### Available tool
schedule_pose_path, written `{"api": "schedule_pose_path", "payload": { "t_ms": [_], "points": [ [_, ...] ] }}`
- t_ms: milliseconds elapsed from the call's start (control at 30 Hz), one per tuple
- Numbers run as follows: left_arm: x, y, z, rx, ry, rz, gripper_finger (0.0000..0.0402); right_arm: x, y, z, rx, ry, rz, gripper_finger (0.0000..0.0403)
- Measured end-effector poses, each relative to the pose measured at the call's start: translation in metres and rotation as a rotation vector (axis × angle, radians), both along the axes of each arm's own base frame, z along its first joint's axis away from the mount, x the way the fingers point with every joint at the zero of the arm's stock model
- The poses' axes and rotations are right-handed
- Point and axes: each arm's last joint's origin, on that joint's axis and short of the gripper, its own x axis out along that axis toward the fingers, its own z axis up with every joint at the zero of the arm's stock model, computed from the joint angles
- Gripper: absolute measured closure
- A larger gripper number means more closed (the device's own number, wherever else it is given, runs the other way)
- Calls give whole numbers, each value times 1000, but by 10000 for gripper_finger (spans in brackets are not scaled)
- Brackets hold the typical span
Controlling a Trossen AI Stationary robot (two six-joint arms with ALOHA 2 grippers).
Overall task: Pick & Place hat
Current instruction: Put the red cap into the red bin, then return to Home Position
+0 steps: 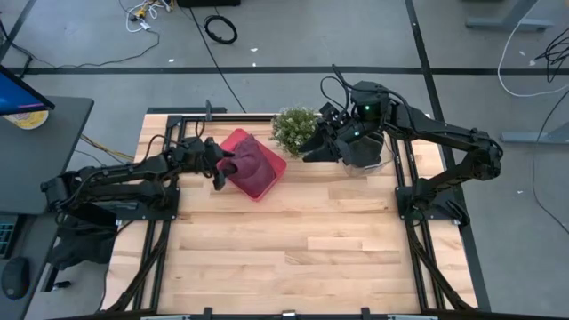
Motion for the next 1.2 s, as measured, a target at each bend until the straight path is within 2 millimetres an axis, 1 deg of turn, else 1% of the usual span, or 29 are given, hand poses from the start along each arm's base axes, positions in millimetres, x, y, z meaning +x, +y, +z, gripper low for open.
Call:
{"api": "schedule_pose_path", "payload": {
  "t_ms": [200, 300, 500, 633, 733, 833, 933, 1033, 1133, 1167, 1200],
  "points": [
    [-3, -1, 5, 17, -29, 1, 115, -1, 0, -2, 6, 23, 0, 134],
    [-6, -3, 13, 40, -74, 0, 115, -1, 0, -2, 7, 27, 0, 134],
    [-20, -12, 21, 25, -100, -23, 115, -1, 0, -2, 11, 29, -1, 134],
    [-29, -18, 32, -53, -201, -40, 115, -1, 0, -2, 13, 30, -1, 134],
    [-33, -24, 43, -116, -324, -78, 123, -1, 0, -2, 13, 30, -2, 134],
    [-36, -32, 53, -149, -423, -146, 154, -1, 0, -2, 11, 30, -10, 134],
    [-37, -39, 58, -159, -468, -160, 203, 0, -1, -3, 7, 31, -27, 134],
    [-35, -48, 59, -228, -483, -180, 268, 0, -1, -3, 4, 32, -35, 134],
    [-32, -58, 63, -271, -525, -262, 357, 0, -1, -3, 5, 32, -35, 134],
    [-31, -62, 67, -269, -556, -296, 379, 0, -1, -3, 5, 32, -35, 134],
    [-30, -66, 71, -259, -599, -317, 387, 0, -1, -3, 5, 32, -35, 134]
  ]
}}
